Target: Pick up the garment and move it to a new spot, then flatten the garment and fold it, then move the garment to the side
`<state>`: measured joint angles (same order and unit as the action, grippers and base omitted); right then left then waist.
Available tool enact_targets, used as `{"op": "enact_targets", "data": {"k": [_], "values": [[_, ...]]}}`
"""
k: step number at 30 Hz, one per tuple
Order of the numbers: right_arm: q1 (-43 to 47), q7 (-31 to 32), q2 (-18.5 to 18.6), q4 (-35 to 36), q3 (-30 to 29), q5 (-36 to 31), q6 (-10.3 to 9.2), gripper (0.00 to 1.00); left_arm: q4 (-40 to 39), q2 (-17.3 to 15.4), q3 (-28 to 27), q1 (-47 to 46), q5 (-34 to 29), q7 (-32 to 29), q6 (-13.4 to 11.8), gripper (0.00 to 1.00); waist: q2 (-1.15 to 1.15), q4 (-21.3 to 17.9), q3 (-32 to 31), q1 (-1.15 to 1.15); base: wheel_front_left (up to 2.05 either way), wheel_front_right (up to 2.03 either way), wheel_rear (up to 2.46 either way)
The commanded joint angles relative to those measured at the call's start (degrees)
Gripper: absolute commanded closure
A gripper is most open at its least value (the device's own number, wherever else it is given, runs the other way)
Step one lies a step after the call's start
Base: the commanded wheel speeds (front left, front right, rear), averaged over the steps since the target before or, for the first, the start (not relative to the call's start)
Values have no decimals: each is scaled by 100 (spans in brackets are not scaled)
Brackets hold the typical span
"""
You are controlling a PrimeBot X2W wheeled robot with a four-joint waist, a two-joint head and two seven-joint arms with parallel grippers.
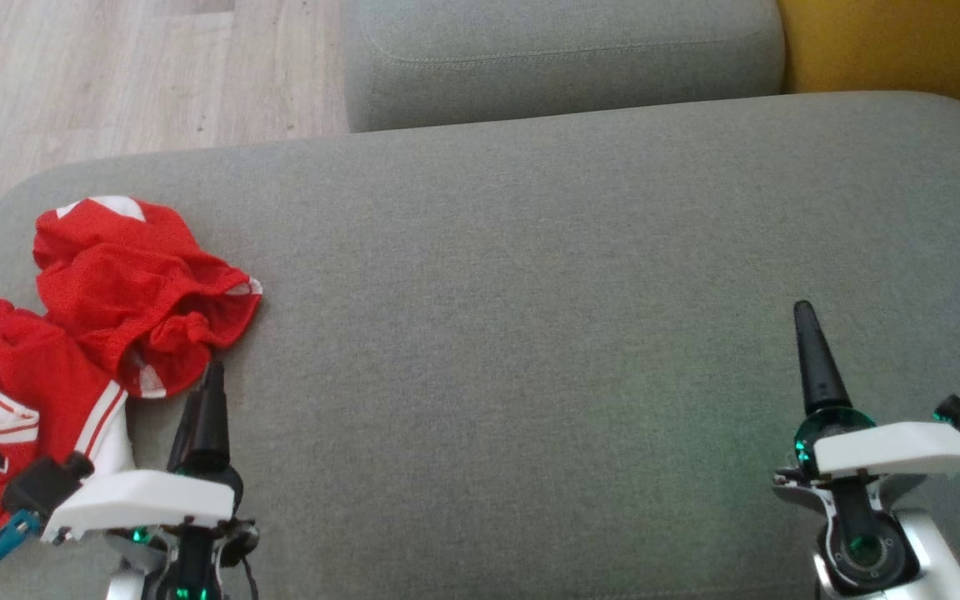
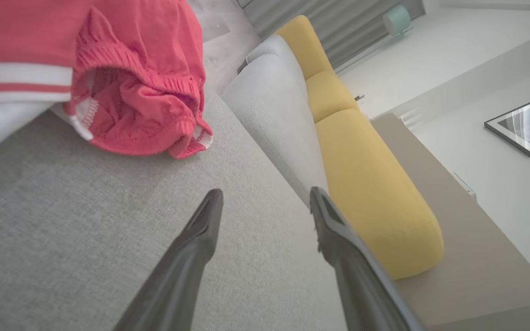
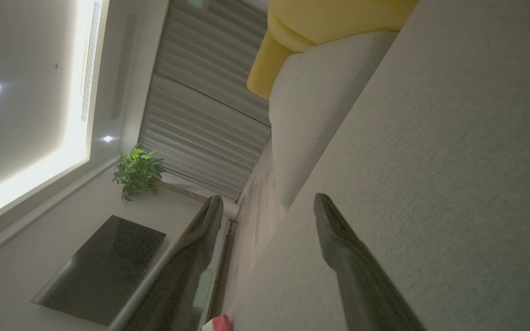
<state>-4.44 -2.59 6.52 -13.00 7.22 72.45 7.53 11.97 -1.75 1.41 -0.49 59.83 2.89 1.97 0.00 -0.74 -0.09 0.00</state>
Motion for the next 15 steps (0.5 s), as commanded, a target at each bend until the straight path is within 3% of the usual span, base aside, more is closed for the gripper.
{"op": "enact_targets", "data": {"k": [1, 15], "values": [[-418, -98, 168, 233, 153, -365, -2, 0, -249, -77, -20, -350, -376, 77, -58, 0, 0, -4, 3, 0, 0, 0, 0], [-469, -318, 207, 104, 404, -1967, -2, 0, -294, -85, 124, -358, -1791, 295, -362, 0, 0, -13, 27, 0, 0, 0, 0]]}}
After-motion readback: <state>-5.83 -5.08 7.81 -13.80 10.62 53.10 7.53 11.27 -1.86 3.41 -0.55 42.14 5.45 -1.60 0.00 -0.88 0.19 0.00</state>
